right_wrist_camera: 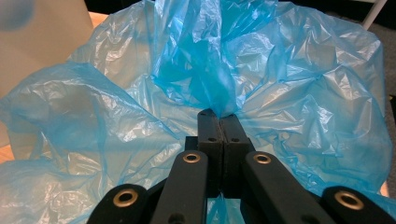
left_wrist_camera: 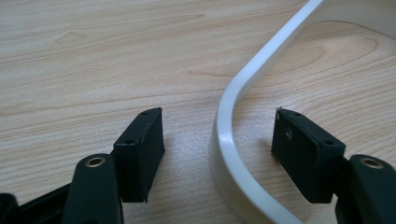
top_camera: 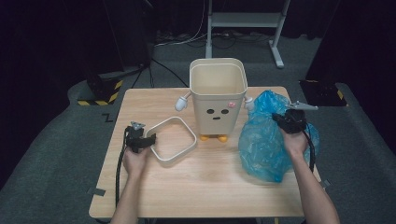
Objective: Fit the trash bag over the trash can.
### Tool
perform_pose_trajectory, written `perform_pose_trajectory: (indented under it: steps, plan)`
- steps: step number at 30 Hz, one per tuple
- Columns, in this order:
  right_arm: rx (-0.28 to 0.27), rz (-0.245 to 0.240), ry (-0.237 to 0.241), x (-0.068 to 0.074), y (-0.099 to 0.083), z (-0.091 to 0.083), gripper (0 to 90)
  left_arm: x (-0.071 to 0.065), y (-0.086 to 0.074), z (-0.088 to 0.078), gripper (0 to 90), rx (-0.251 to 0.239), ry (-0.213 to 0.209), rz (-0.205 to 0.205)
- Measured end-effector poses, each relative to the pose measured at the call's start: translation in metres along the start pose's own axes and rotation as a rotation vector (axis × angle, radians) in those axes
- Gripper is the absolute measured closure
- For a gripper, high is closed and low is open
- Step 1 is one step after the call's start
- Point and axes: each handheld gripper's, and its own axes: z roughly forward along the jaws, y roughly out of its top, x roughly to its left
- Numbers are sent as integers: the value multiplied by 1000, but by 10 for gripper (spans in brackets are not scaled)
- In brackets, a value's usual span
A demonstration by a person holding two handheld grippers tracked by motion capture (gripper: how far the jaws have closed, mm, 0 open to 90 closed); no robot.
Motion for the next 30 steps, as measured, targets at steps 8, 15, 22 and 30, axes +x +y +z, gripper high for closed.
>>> perform_pose_trajectory:
  steps: [8, 15, 22, 30]
  plan:
    - [-35, -29, 26, 3, 10, -19, 898, 0, 0, 0, 344, 0, 0, 0]
    - [-54, -26, 36, 1, 15, -30, 898, 0, 0, 0, 344, 0, 0, 0]
    - [-76, -41, 36, 0, 21, -43, 898, 0, 0, 0, 344, 0, 0, 0]
    - [-94, -43, 21, -6, 25, -58, 898, 0, 0, 0, 344, 0, 1, 0]
